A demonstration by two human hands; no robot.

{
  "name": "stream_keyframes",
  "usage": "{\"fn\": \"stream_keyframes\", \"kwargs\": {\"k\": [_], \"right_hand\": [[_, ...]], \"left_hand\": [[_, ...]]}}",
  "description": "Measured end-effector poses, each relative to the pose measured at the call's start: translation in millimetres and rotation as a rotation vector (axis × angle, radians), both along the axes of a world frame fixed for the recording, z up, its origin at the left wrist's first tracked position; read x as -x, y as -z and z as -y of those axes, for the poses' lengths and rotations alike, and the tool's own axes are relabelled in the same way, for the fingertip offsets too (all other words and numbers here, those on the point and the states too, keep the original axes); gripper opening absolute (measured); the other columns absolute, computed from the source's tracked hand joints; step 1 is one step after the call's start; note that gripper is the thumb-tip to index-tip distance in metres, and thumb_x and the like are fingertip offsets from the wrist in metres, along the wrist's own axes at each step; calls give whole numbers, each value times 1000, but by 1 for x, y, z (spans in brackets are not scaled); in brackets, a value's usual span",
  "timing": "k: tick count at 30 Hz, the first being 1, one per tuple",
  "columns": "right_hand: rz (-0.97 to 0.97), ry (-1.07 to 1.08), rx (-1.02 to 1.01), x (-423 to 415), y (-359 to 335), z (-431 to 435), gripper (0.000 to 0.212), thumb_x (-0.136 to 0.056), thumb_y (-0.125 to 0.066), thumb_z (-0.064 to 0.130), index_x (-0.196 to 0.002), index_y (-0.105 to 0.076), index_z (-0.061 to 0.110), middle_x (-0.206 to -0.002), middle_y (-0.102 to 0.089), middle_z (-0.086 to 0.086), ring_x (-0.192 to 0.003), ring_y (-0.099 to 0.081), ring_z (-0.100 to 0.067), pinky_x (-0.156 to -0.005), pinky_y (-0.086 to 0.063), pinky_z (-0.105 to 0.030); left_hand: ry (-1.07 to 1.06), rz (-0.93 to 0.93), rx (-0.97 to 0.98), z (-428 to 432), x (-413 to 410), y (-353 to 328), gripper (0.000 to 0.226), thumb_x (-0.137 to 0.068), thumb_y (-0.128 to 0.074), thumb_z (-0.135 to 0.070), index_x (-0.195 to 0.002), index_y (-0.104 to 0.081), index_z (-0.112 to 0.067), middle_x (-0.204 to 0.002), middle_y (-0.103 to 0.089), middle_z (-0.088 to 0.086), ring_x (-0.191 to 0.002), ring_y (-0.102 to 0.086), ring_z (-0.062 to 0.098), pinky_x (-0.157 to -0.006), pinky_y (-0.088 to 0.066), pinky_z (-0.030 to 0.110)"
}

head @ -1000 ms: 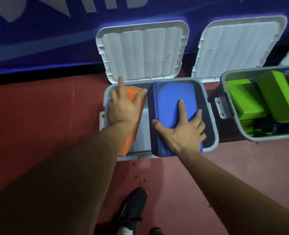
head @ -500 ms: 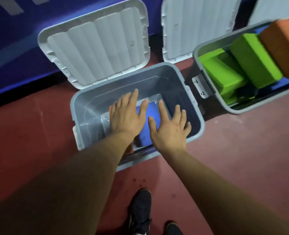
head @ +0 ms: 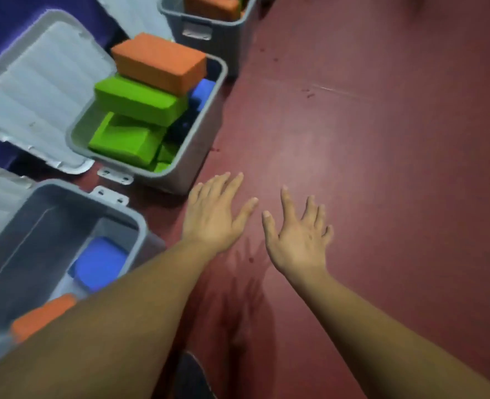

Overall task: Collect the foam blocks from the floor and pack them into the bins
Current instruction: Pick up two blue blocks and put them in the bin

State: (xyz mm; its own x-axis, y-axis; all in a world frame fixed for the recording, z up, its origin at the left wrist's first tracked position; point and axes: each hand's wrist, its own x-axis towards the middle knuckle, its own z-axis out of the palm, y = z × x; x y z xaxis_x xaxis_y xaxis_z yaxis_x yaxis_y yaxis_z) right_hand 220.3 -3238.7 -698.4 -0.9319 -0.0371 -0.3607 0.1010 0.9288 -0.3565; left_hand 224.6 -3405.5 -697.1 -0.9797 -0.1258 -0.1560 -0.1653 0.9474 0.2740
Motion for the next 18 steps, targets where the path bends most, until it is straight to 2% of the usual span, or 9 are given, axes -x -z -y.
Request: {"fn": "stream_keyframes", "kwargs": {"k": [6, 10, 13, 18], "right_hand": [[36, 288, -68, -22, -4, -251, 68, -100, -24, 67, -160, 0, 46, -168, 0, -17, -154, 3, -39, -121, -9, -62], [44, 483, -84, -45, -15, -428, 68, -99, -24, 69, -159, 2, 47, -168, 2, -17, -154, 4, -40, -121, -9, -63], [41, 621, -65, -65, -22, -529, 69, -99, -24, 69, -159, 3, 47, -169, 4, -16, -155, 5, -39, -121, -9, -63], [47, 897, -53, -125, -26, -701, 68, -100, -25, 68, -158, 6, 49, -169, 7, -15, -155, 8, -39, -120, -7, -64]], "left_hand": [[335, 20, -9, -250, 32, -15, 86, -88, -7, -73, -158, -31, -27, -155, -43, 3, -143, -37, 20, -119, -22, 41], [502, 24, -23, -436, 34, -26, 88, -87, -4, -75, -159, -27, -29, -159, -37, 1, -147, -29, 20, -121, -17, 42], [647, 39, -29, -550, 32, -30, 89, -85, 0, -76, -160, -20, -32, -163, -29, -1, -151, -21, 18, -123, -11, 42], [890, 18, -41, -755, 10, -33, 87, -87, -2, -77, -160, -21, -32, -162, -31, 0, -149, -24, 20, -122, -15, 44]]}}
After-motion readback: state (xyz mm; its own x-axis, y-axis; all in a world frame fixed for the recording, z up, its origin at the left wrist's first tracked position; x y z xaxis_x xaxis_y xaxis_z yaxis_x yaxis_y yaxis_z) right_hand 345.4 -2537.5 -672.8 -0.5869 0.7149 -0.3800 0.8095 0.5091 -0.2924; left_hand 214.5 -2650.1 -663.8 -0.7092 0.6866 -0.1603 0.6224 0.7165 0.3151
